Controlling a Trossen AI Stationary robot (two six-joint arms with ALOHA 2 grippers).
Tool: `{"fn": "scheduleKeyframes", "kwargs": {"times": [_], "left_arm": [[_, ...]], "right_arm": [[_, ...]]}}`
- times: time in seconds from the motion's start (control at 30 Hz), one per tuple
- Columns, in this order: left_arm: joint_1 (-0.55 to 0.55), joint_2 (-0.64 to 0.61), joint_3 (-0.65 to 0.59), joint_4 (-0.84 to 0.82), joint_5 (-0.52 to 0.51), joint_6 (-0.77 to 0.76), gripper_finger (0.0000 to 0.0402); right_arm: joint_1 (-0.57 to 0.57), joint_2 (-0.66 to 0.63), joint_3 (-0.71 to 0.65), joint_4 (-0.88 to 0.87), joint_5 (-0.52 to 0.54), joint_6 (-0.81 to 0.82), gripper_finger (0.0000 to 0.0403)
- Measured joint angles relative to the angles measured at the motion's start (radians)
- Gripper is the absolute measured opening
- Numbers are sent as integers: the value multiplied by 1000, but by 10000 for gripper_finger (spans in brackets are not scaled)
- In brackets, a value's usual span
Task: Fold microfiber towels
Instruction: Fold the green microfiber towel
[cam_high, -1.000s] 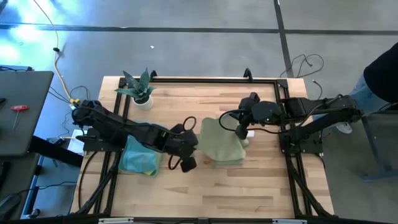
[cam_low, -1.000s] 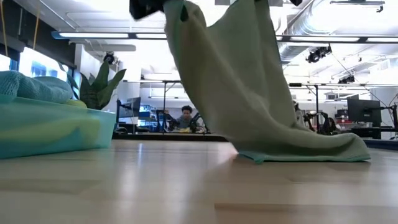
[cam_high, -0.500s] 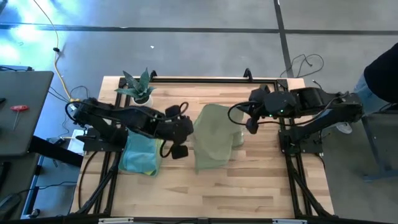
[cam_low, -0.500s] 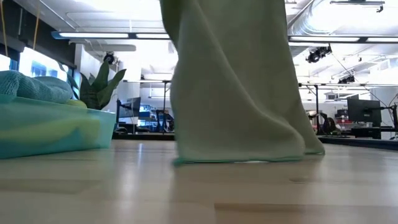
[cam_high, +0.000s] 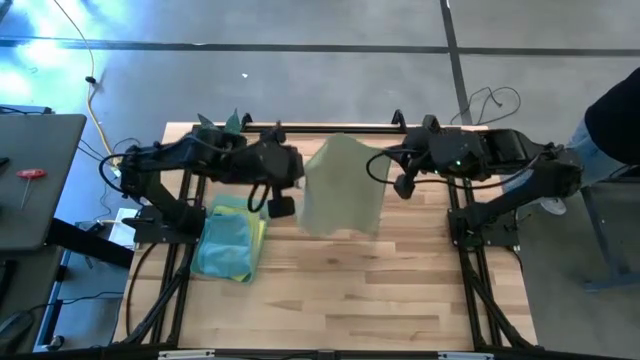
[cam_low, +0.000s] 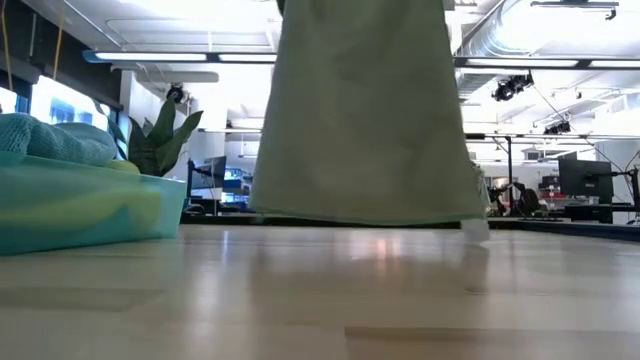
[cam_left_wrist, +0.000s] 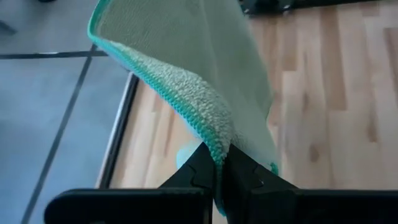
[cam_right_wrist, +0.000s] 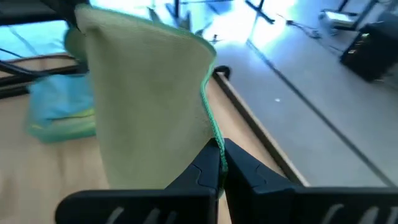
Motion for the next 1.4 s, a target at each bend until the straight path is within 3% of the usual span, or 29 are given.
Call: {"fn": "scheduleKeyframes", "kwargs": {"times": [0.3, 0.5, 0.8, 0.9, 1.07, 1.2, 1.4], "left_arm": [[114, 1, 2, -109, -39, 79, 5], [225, 1, 2, -78, -97, 249, 5], [394, 16, 3, 59, -29, 439, 5], [430, 23, 1, 37, -6, 396, 5], [434, 24, -98, -21, 183, 242, 5], [366, 25, -240, -45, 221, 176, 5], [242, 18, -410, -28, 298, 69, 5]], "right_arm": [[-101, 39, 58, -75, 24, -58, 0], [-188, 39, 59, -56, 33, -103, 0], [-314, 73, 59, 59, 25, -222, 0], [-352, 116, 59, 10, 15, -184, 0], [-342, 195, 59, -138, -13, -115, 0], [-284, 215, 59, -215, -45, -78, 0], [-194, 215, 22, -290, -196, 97, 0]]}}
